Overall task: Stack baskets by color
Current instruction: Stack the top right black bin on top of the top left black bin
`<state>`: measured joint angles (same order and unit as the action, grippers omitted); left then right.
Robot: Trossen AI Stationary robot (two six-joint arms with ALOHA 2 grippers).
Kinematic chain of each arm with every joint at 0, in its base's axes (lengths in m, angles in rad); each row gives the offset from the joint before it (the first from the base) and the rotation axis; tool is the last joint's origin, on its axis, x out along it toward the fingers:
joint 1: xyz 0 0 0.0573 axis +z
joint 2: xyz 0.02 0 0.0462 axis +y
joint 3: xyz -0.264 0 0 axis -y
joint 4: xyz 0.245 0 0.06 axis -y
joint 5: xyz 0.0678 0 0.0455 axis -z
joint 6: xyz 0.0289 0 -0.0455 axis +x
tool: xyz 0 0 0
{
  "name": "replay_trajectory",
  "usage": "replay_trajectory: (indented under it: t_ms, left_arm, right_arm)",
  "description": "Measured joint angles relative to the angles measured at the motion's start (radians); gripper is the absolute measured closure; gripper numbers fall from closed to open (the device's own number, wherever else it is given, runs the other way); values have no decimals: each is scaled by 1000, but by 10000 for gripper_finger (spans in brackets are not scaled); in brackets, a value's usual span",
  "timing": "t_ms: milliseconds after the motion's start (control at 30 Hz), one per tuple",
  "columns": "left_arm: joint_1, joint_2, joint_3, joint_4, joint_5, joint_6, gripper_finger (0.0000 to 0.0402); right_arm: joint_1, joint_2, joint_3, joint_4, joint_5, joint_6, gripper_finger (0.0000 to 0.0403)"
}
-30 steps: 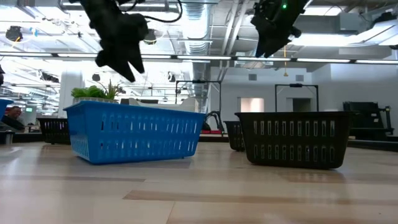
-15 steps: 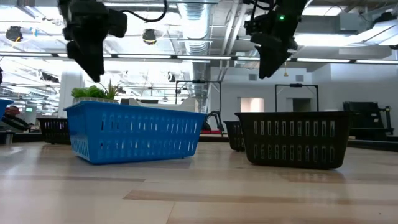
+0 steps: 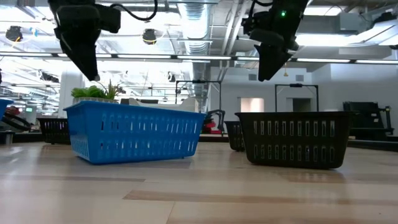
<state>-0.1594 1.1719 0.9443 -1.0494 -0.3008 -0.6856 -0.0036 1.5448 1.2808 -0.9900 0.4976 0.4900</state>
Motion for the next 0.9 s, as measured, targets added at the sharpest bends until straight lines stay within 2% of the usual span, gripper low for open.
replay_trajectory:
  t_ms: [433, 667, 900]
  left_arm:
    - [-20, -1, 0, 90, 9, 63, 159]
    - [-20, -1, 0, 192, 76, 131, 159]
    - [-8, -4, 0, 204, 113, 242, 159]
  right_arm:
    - [3, 6, 0, -1, -4, 3, 164]
    - [-1, 6, 0, 0, -4, 11, 164]
    - [-13, 6, 0, 0, -4, 27, 164]
